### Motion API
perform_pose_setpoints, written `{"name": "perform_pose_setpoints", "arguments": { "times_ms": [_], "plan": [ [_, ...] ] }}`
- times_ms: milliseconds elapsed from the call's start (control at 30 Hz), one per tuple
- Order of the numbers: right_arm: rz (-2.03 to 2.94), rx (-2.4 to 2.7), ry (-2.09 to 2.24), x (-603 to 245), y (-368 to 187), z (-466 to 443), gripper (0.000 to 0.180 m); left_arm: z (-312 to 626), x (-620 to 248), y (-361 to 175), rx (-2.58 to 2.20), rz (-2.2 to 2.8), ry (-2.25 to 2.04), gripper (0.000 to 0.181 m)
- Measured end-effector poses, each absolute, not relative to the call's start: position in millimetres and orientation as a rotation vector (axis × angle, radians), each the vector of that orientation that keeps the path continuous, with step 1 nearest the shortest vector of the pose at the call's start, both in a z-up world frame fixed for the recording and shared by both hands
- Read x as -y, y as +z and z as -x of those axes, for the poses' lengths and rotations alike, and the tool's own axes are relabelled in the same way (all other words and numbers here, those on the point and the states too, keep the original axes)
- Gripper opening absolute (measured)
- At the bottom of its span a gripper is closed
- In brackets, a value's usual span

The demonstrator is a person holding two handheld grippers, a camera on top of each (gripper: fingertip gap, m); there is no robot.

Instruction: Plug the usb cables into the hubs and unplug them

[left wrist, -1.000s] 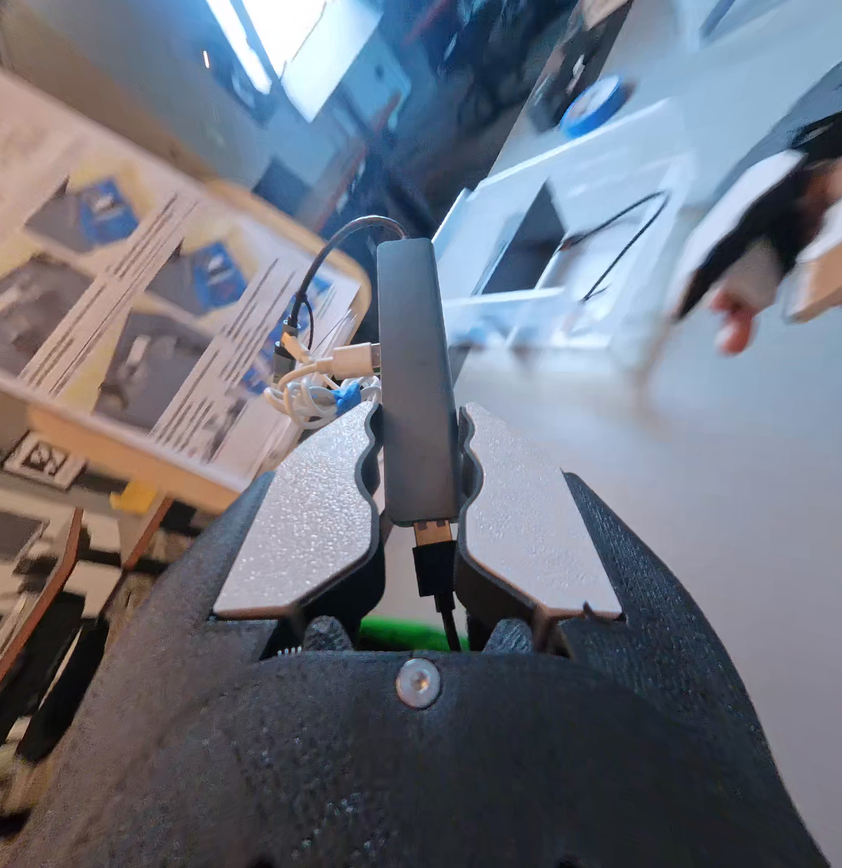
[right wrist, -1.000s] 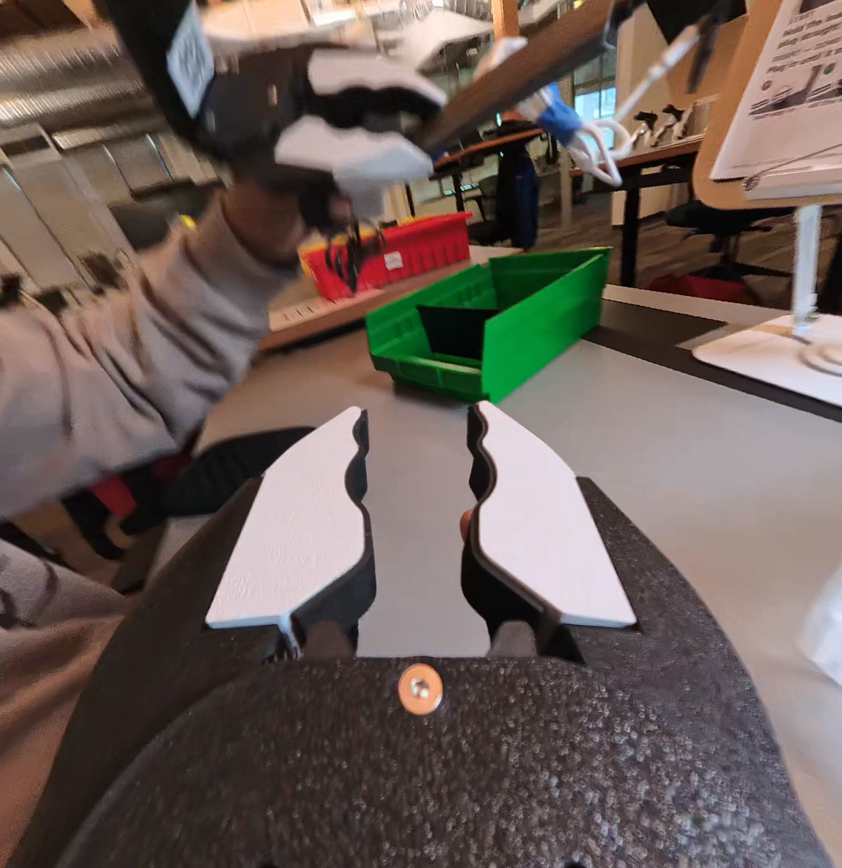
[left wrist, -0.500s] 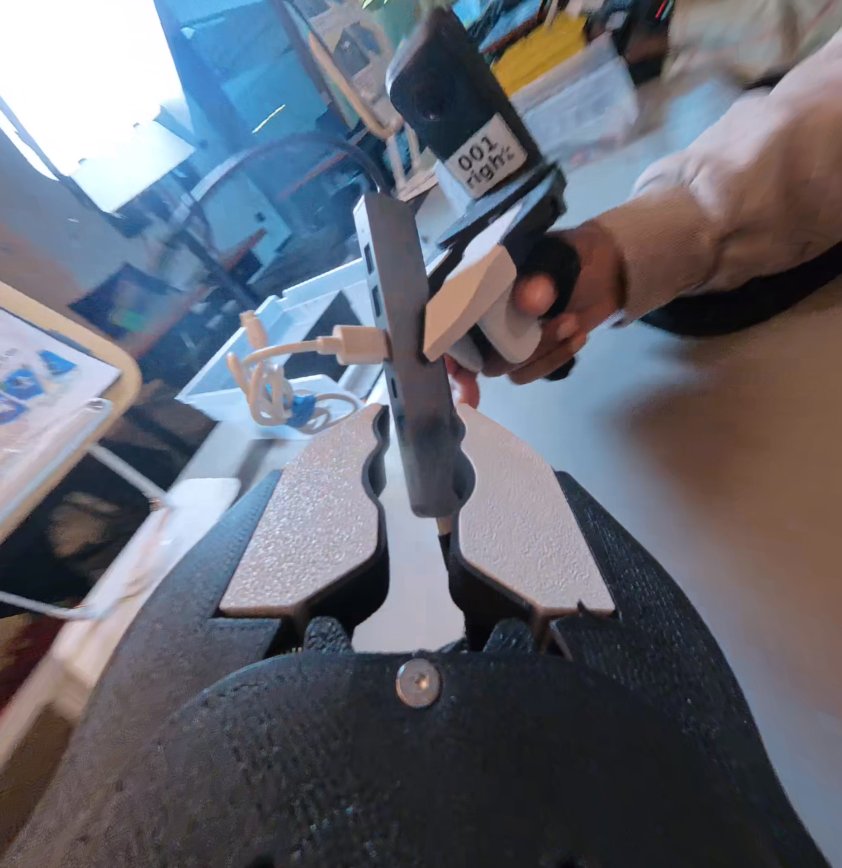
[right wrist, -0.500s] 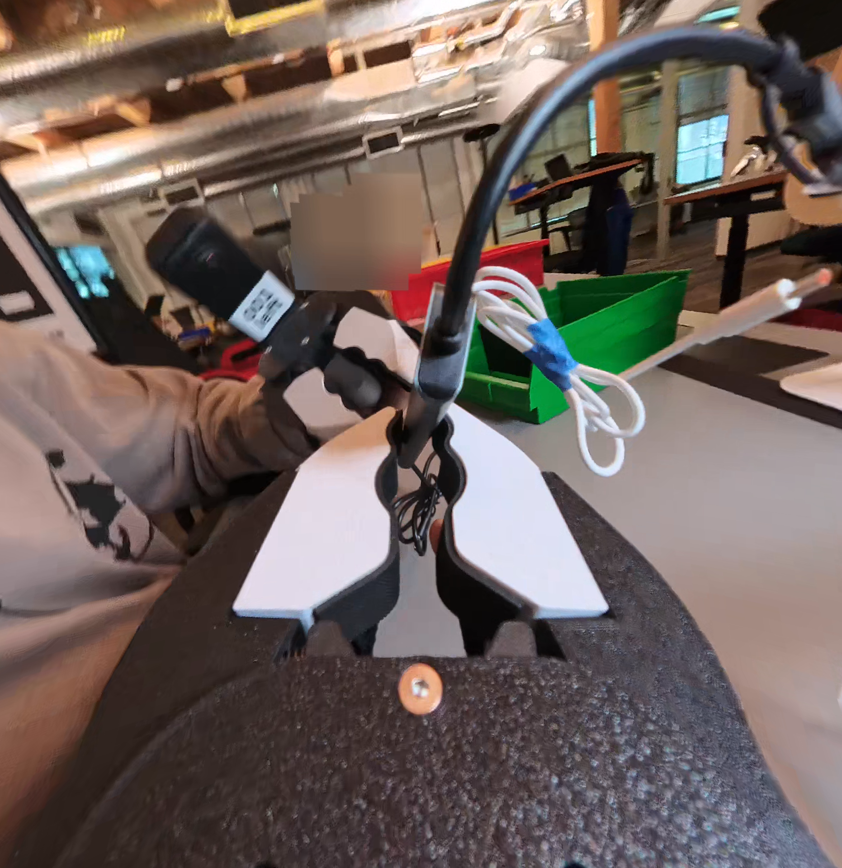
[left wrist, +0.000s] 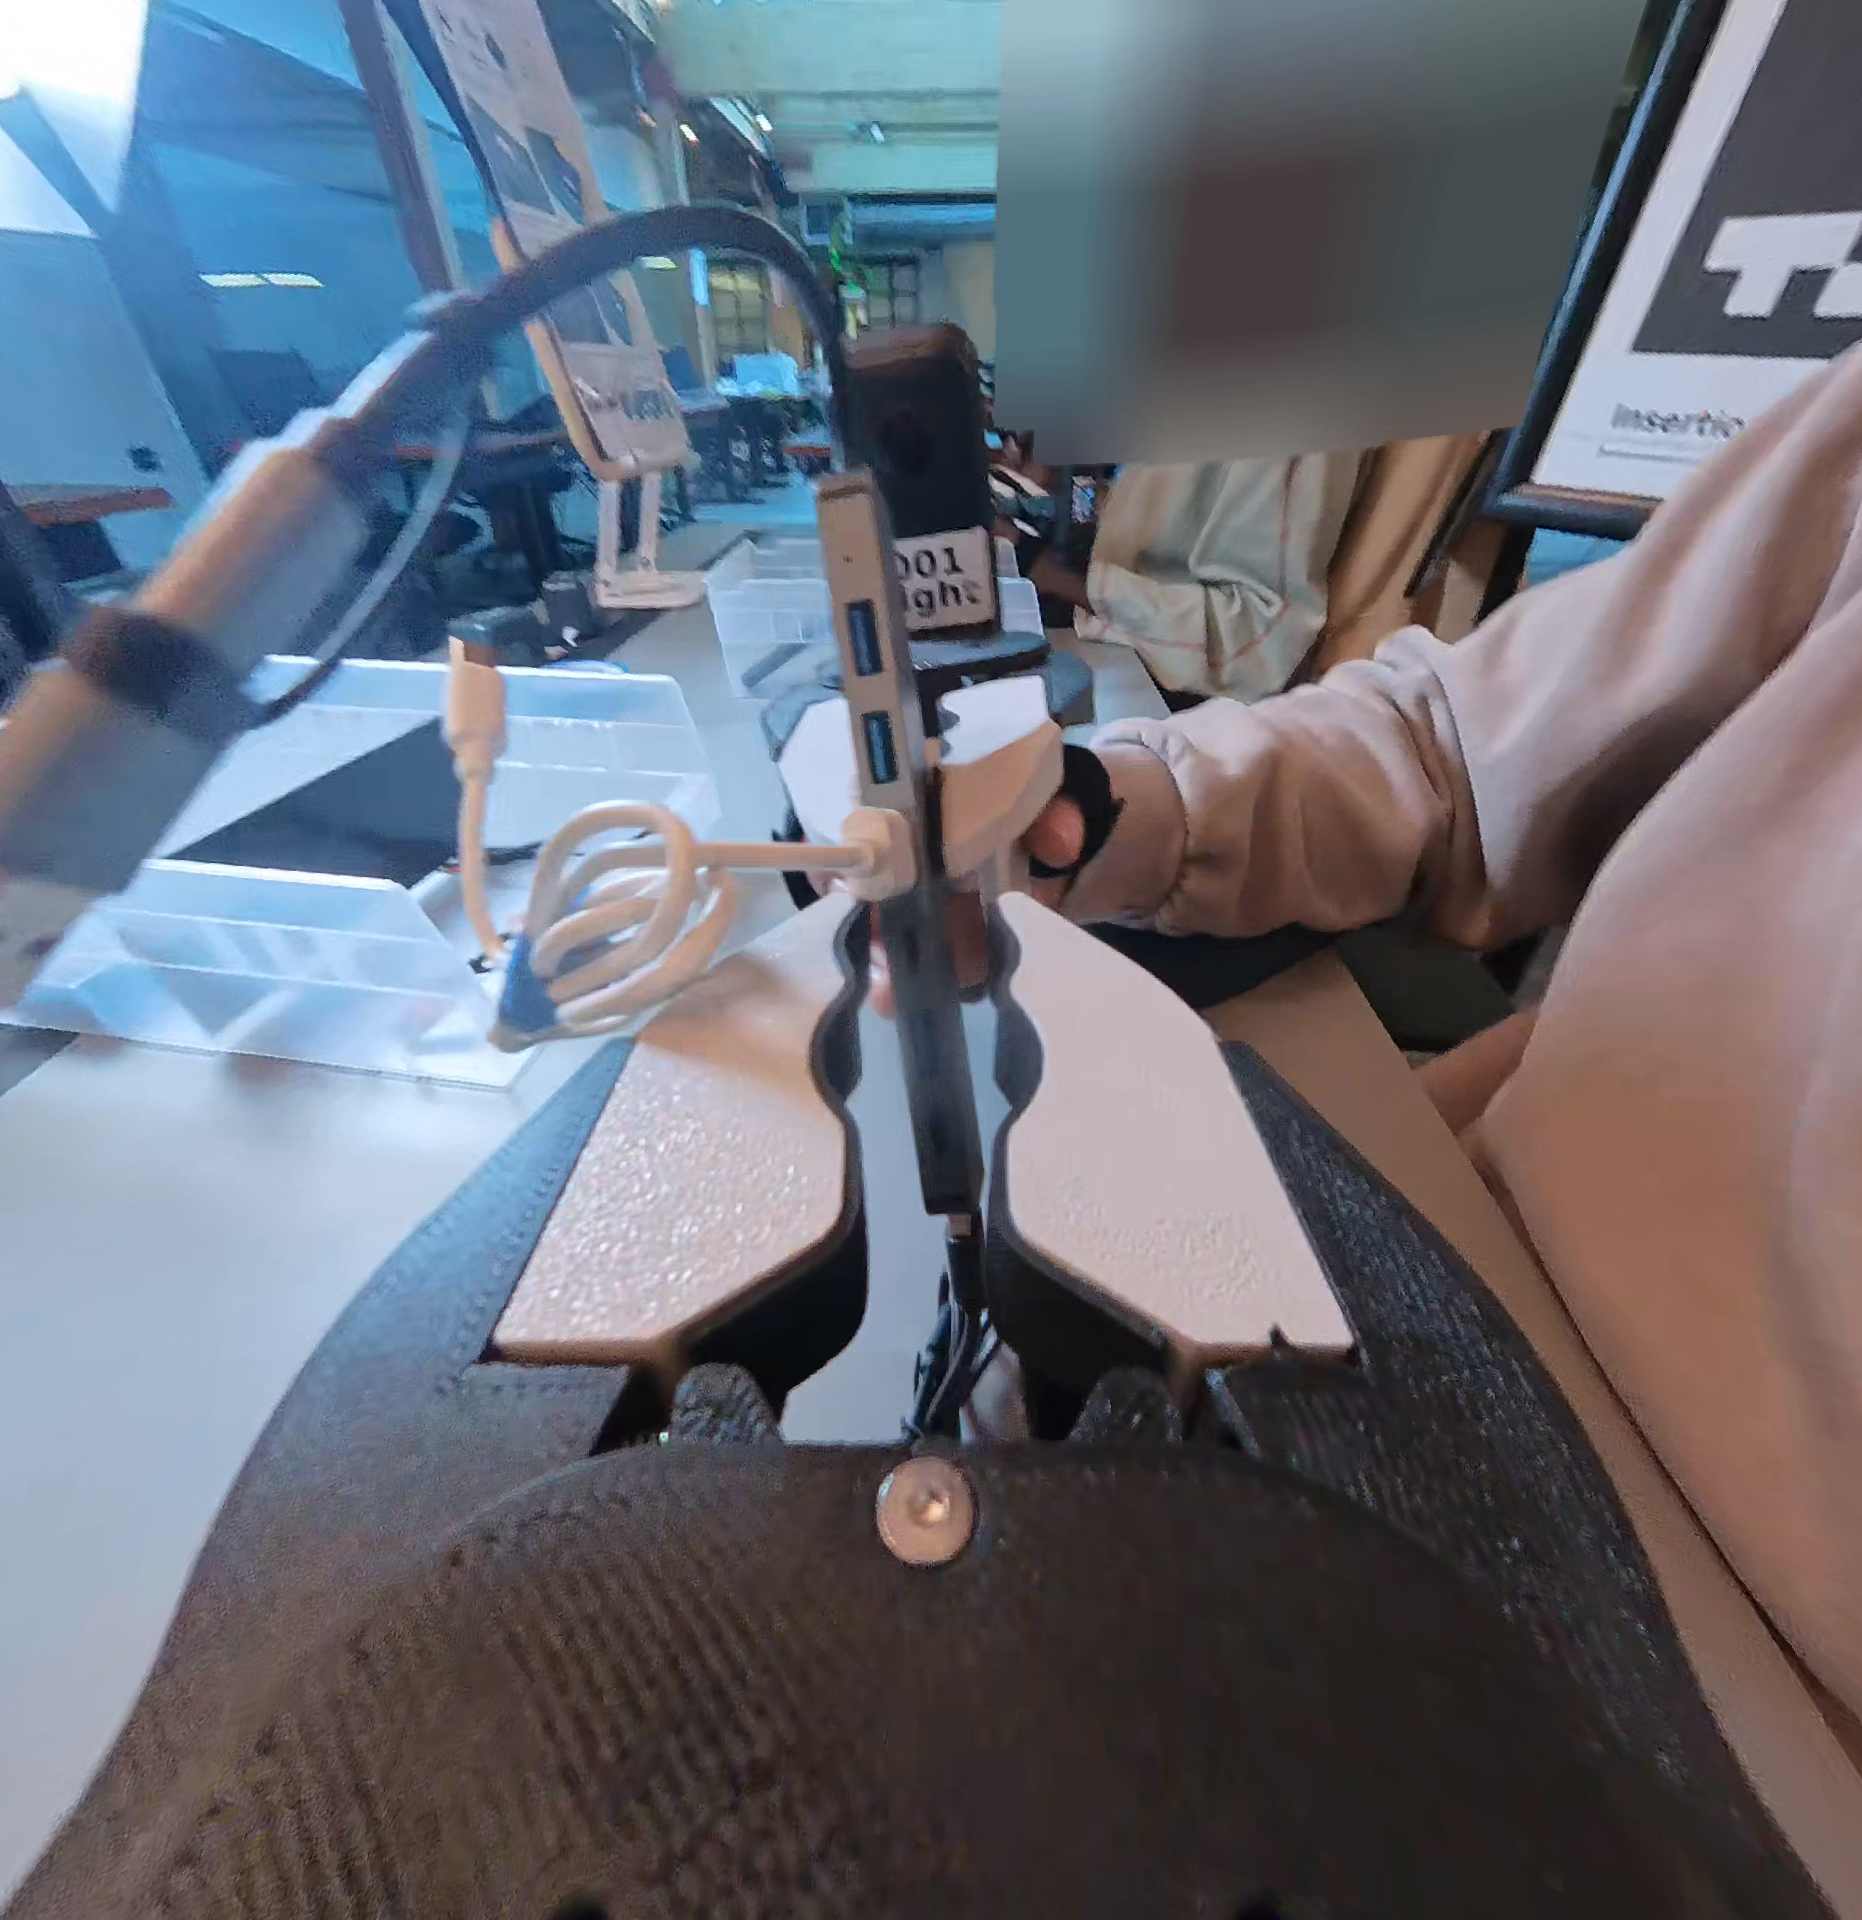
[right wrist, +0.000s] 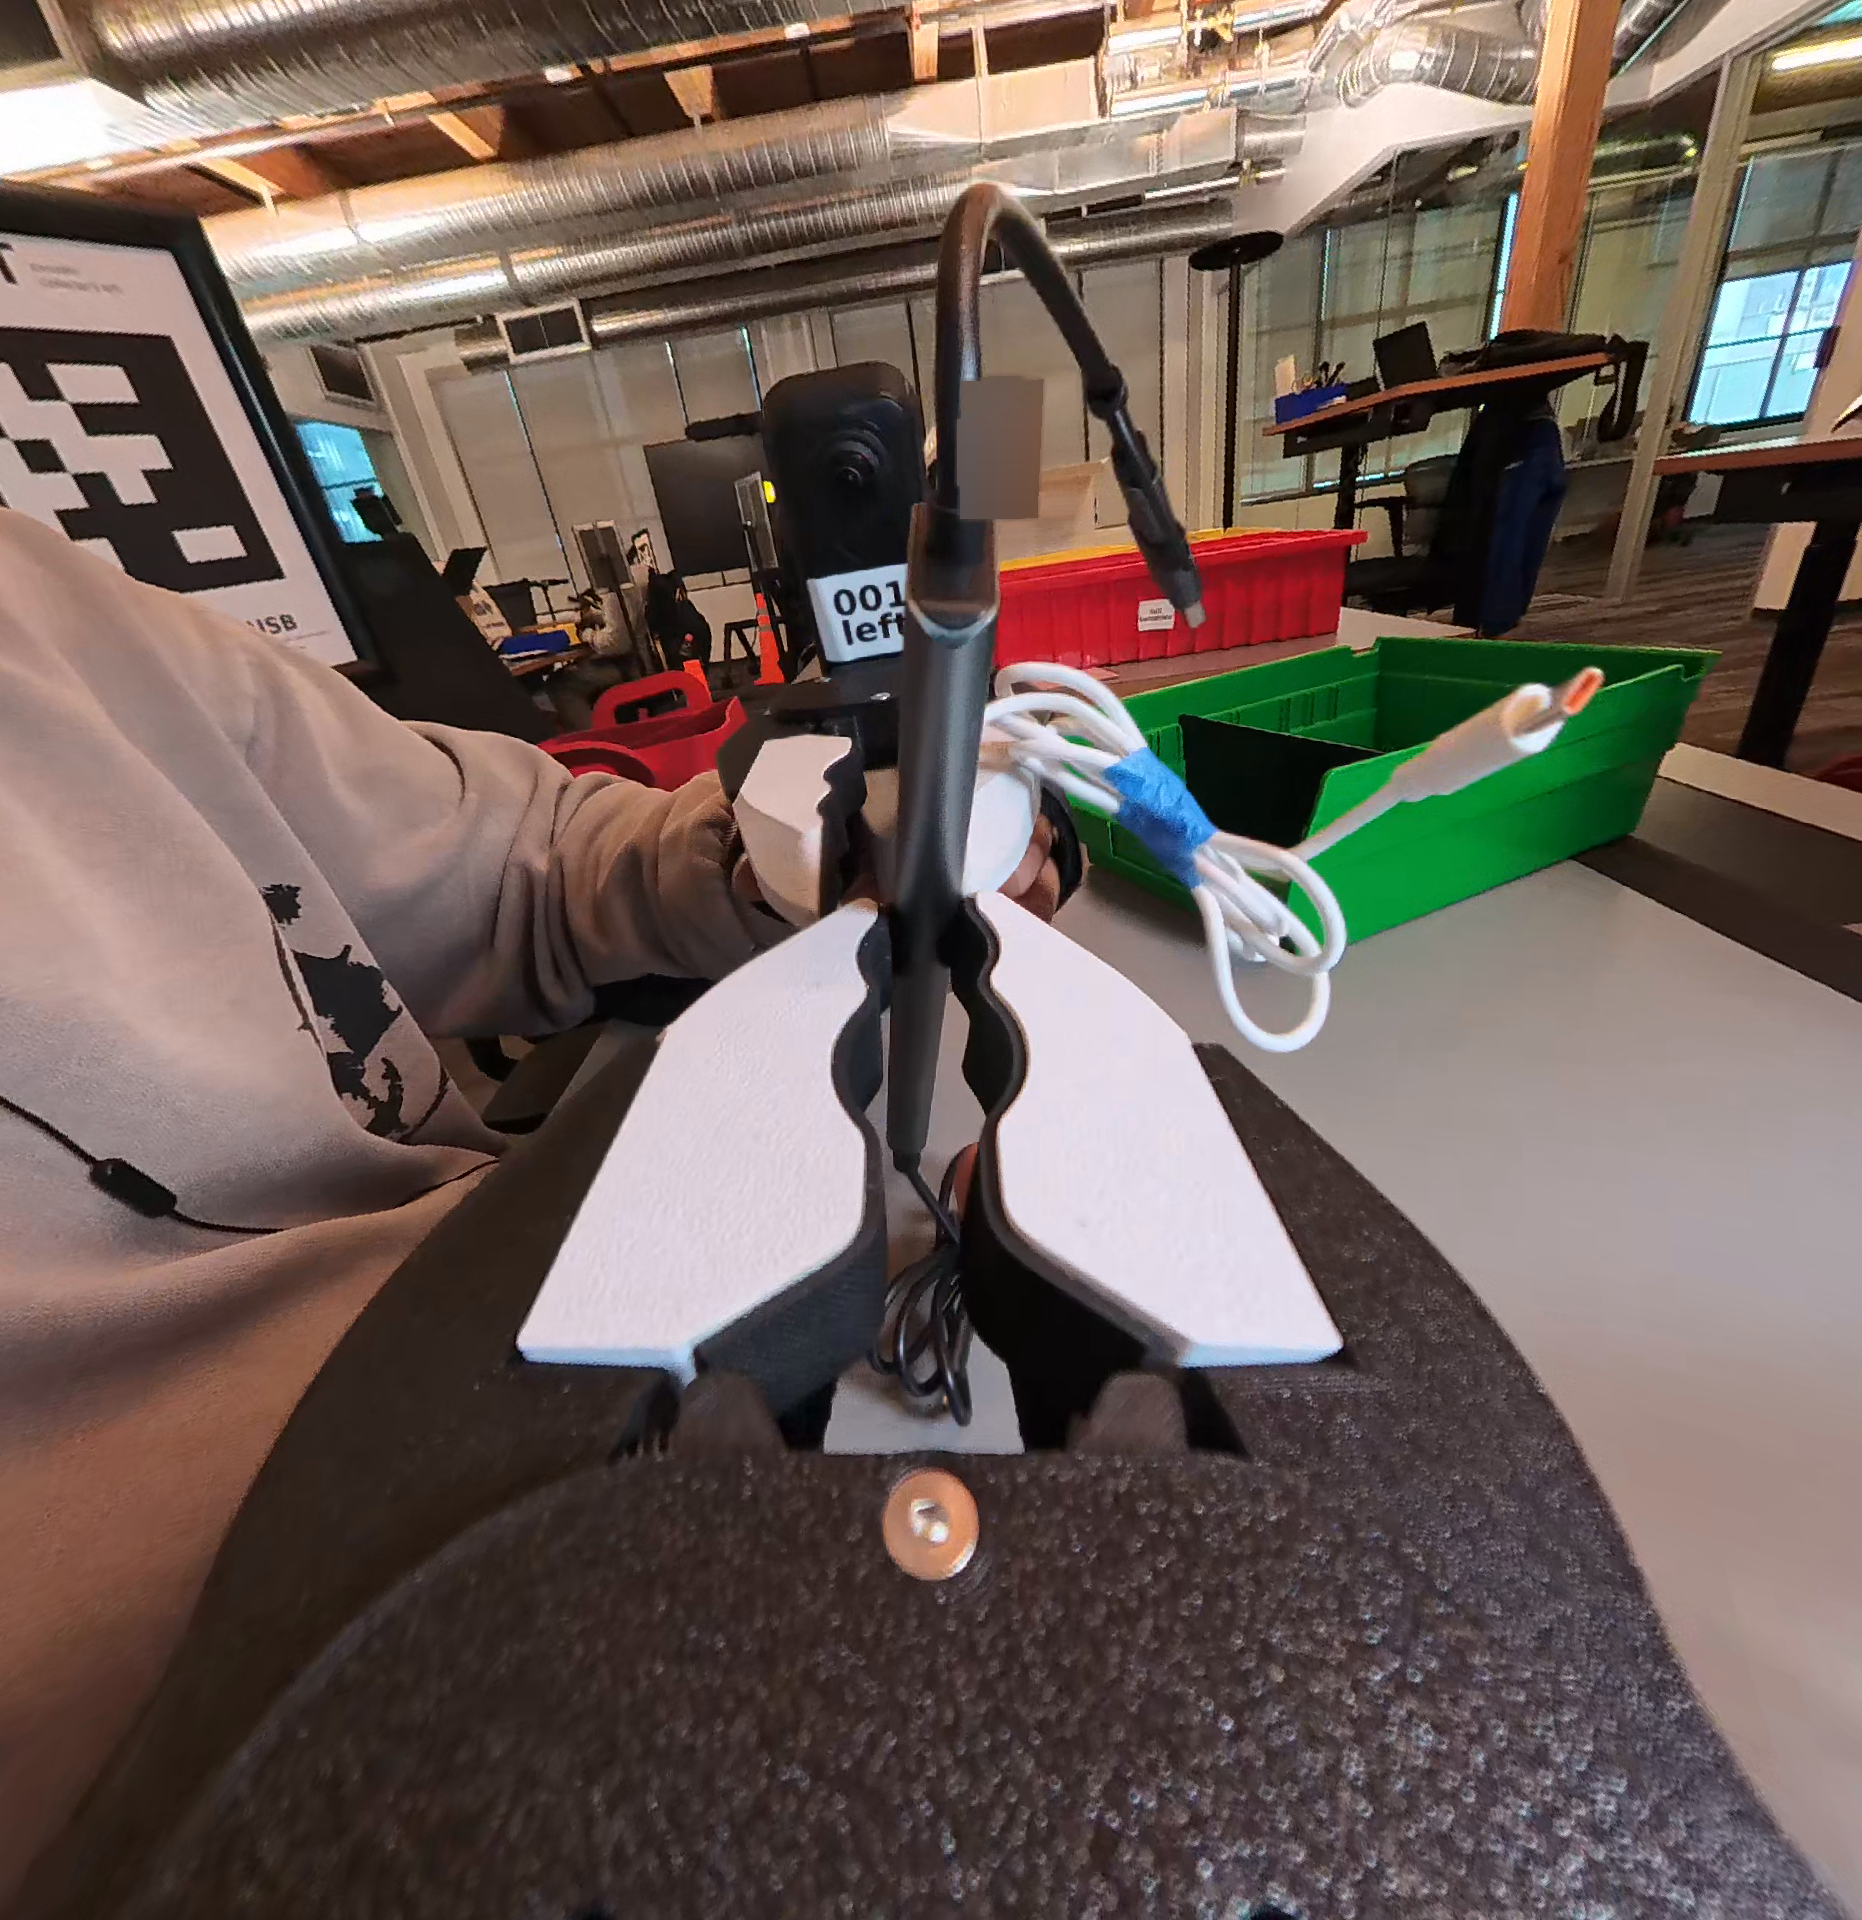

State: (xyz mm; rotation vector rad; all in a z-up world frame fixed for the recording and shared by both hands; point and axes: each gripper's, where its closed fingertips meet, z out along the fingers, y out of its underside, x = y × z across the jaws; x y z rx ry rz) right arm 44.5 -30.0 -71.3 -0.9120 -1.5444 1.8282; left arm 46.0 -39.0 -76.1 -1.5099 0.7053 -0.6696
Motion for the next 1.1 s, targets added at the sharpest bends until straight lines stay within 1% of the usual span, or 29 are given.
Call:
{"name": "perform_pose_setpoints", "arguments": {
  "times_ms": [67,200,267,367,467,733,867,967,1100],
  "plan": [
    [0.912,1.545,1.832,32.1,-70.9,-44.9,0.011,-40.0,33.9,-70.5,-0.637,1.483,-0.648,0.015],
    [0.933,1.554,1.837,36.1,-73.5,-43.1,0.011,-37.2,32.7,-64.2,-0.570,1.471,-0.717,0.019],
    [0.937,1.557,1.837,38.1,-74.1,-42.3,0.011,-41.0,35.2,-63.0,-0.585,1.460,-0.725,0.010],
    [0.936,1.529,1.831,36.5,-71.8,-41.9,0.011,-42.6,35.2,-60.6,-0.574,1.469,-0.721,0.009],
    [0.921,1.485,1.772,37.0,-66.8,-38.4,0.014,-47.1,34.9,-60.8,-0.572,1.480,-0.721,0.009],
    [0.894,1.523,1.783,42.2,-61.9,-42.7,0.012,-51.4,35.3,-57.1,-0.562,1.473,-0.760,0.009],
    [0.938,1.455,1.641,28.5,-62.1,-36.3,0.012,-36.1,22.8,-62.4,-0.415,1.525,-0.822,0.015],
    [1.027,1.280,1.612,0.2,-48.3,-35.7,0.011,-16.7,11.9,-74.6,-0.421,1.586,-0.557,0.025],
    [1.162,1.073,1.597,-34.4,-48.1,-33.8,0.011,-19.5,-1.9,-90.7,-0.513,1.671,-0.219,0.031]
  ]
}}
